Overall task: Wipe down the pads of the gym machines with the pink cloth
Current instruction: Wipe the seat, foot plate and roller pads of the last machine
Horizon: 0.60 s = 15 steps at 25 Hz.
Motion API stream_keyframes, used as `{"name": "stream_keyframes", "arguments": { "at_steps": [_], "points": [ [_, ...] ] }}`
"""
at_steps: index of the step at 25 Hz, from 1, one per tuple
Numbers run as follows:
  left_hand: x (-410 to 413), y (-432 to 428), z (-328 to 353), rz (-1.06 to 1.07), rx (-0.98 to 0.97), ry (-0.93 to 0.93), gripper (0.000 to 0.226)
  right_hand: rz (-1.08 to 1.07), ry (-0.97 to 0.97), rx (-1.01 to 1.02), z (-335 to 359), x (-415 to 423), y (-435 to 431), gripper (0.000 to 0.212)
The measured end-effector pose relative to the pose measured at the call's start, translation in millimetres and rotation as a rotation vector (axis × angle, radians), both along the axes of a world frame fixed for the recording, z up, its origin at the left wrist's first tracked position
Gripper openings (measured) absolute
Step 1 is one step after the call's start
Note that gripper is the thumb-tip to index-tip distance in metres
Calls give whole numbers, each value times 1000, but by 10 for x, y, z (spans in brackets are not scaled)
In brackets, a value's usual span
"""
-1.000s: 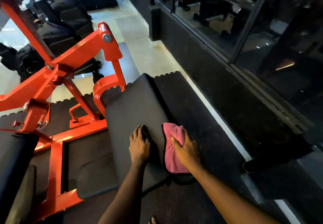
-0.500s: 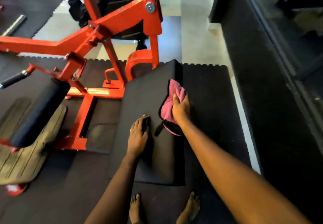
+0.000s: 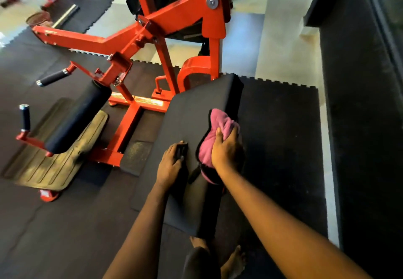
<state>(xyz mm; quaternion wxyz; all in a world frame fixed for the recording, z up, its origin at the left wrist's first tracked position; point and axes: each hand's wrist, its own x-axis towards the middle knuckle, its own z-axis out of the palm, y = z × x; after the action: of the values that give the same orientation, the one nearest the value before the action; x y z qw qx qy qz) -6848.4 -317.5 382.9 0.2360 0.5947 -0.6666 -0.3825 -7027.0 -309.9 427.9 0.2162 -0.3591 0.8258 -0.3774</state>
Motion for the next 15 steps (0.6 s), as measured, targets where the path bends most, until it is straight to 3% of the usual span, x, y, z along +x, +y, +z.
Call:
{"name": "stream_keyframes", "arguments": {
  "at_steps": [4, 7, 11, 15],
  "points": [
    [-63, -50, 54, 45, -17, -29, 49, 15, -52, 32, 38, -452, -746, 56],
    [-142, -248, 59, 155, -40, -63, 31, 9, -5, -4, 6, -367, -714, 74],
    [-325, -713, 40, 246, -37, -53, 32, 80, 64, -19, -39, -142, -367, 61],
    [-567, -1008, 32, 266, 37, -160, 33, 77, 114, 83, 22, -322, -830, 61]
  ]
}}
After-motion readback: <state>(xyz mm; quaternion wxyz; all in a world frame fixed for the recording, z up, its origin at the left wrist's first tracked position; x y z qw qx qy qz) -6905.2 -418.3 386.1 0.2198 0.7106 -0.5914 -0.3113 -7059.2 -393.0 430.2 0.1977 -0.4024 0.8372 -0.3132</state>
